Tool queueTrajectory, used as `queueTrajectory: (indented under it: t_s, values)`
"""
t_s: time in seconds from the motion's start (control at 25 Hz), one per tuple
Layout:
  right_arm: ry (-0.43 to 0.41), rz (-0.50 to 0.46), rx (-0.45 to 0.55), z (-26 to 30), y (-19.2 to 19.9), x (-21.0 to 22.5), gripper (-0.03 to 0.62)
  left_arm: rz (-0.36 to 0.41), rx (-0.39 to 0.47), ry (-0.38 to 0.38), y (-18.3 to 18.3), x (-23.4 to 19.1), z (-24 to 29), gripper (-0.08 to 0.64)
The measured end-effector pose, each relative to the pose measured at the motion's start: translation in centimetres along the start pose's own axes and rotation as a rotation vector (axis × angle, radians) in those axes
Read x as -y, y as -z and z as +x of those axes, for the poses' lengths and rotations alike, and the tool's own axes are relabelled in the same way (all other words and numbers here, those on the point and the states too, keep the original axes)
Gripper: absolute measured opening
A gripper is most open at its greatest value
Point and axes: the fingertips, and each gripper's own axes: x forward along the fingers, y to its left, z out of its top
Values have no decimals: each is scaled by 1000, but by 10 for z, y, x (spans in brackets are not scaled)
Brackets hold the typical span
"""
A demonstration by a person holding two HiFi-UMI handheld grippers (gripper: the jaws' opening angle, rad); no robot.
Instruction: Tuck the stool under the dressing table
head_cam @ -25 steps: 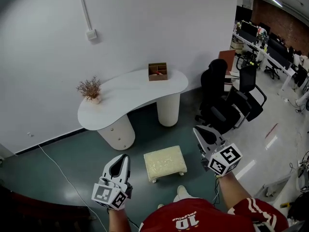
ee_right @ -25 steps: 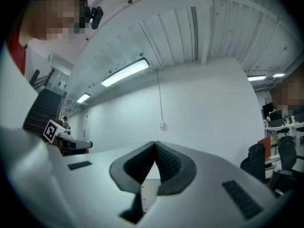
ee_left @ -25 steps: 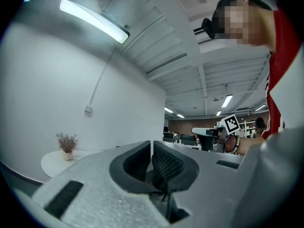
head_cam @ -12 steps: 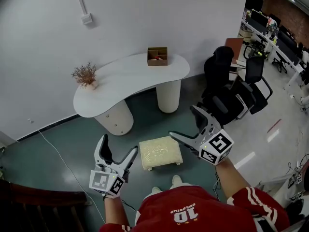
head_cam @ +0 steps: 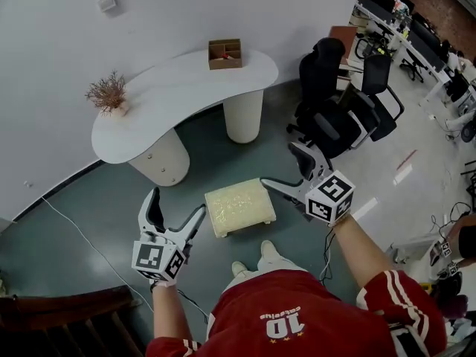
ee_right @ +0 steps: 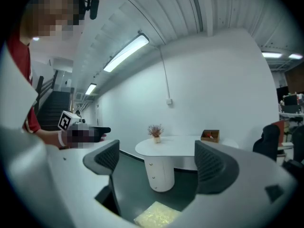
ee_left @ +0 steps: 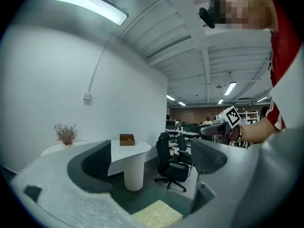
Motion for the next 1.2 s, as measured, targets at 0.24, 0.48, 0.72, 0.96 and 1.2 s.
queueTrajectory:
  t_s: [0.24, 0.48, 0.72, 0.96, 1.2]
  values:
    - [53, 79, -113, 12, 75, -2, 482, -115, -51, 65, 70, -28, 6, 528]
    - [63, 158, -225, 18, 161, 3, 480, -231, -85, 86, 143, -43, 15, 529]
    - [85, 226, -298, 36, 239, 27, 471, -311, -138, 70, 218, -58, 32, 529]
    - [126, 343, -360, 53, 326, 64, 465, -351, -264, 69, 314, -64, 65, 531]
    - [152, 457, -448, 72, 433, 102, 448, -410, -388, 43, 427, -79, 97, 532]
